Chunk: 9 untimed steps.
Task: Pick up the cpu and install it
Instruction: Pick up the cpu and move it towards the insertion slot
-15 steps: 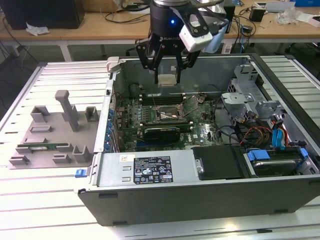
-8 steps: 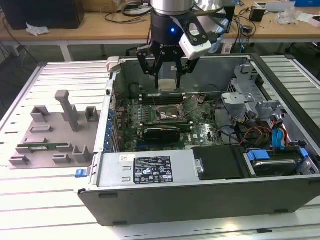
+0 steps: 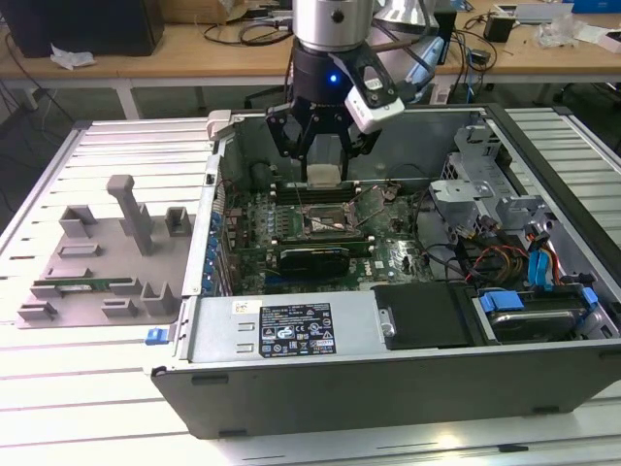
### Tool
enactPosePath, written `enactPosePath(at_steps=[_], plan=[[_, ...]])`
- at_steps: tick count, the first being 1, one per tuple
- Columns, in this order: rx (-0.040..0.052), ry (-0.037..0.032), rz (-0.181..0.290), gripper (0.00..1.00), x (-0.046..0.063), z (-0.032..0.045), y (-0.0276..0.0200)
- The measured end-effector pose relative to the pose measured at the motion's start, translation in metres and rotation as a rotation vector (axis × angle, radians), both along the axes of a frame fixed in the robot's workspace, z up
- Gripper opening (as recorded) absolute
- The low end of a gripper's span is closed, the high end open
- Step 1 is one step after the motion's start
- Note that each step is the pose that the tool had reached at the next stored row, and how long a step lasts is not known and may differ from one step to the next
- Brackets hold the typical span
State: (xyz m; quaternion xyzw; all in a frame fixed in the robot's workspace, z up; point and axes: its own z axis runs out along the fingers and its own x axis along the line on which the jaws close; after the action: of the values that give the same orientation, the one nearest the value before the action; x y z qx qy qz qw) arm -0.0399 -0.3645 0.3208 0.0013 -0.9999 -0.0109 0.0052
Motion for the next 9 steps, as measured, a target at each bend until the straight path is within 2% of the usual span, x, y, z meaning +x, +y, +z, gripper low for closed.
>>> enactPosePath(at_steps=[3, 4, 7, 9], plan=[[0.0000, -0.0001, 0.000, 0.55, 0.000, -0.0055, 0.0009], [0.0000, 0.0001, 0.000, 0.55, 0.000, -0.0107, 0.0014], [0.0000, 0.0001, 0.000, 0.55, 0.001, -0.0188, 0.0027], [-0.0001, 0.0002, 0.000, 0.55, 0.001, -0.0252, 0.0053]])
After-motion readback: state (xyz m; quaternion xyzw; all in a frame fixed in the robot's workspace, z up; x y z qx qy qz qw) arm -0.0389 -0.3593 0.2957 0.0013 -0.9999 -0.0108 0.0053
